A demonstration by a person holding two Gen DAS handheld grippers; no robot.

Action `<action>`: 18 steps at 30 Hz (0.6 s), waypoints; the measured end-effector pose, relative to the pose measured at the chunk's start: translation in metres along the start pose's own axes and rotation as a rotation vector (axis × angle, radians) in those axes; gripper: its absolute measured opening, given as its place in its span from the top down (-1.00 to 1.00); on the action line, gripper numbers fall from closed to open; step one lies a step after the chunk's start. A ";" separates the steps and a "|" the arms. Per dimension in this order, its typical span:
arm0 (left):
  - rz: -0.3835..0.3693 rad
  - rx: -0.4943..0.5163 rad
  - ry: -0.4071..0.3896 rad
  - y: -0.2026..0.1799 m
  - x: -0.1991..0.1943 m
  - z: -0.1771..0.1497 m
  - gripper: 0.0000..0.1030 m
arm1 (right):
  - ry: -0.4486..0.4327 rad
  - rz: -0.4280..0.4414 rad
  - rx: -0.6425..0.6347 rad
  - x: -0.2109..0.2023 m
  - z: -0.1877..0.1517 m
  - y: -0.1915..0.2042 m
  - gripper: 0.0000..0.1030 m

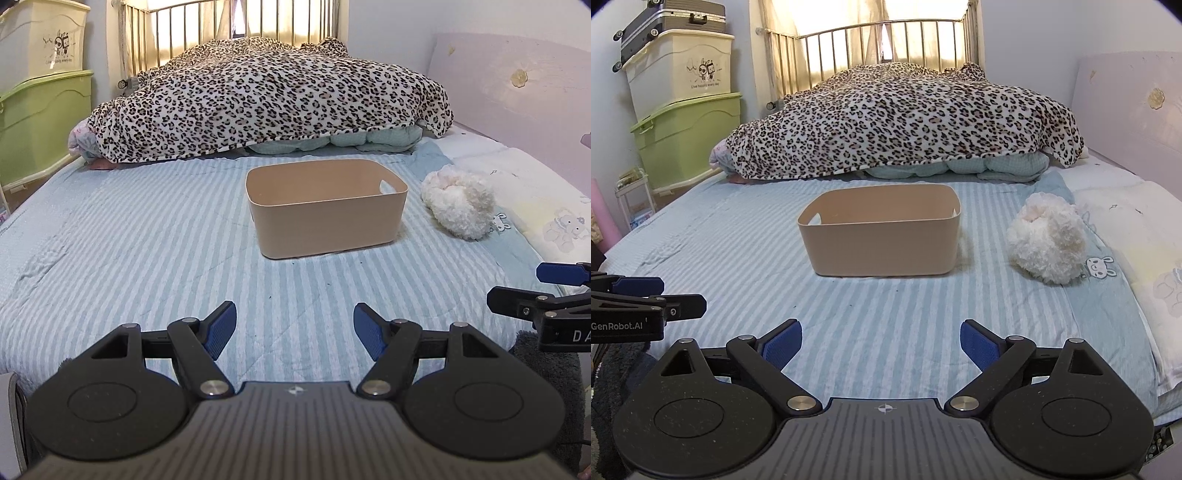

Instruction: Organize objects

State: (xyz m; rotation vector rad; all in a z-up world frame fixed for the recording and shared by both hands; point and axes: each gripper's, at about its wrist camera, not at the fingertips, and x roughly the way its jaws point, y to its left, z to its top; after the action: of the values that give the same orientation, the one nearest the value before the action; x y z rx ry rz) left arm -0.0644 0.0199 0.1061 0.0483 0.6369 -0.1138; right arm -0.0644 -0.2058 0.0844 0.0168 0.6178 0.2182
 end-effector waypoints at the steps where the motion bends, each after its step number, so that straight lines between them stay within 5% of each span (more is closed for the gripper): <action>1: -0.003 -0.002 0.001 0.000 0.000 -0.001 -0.38 | 0.000 0.000 0.002 -0.001 0.000 0.000 -0.83; 18: -0.011 -0.025 0.007 0.005 -0.002 -0.001 -0.39 | 0.002 0.002 0.003 -0.006 0.002 0.002 -0.84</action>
State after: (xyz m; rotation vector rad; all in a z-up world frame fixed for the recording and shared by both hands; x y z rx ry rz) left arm -0.0657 0.0247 0.1063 0.0215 0.6452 -0.1162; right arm -0.0687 -0.2048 0.0898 0.0203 0.6199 0.2188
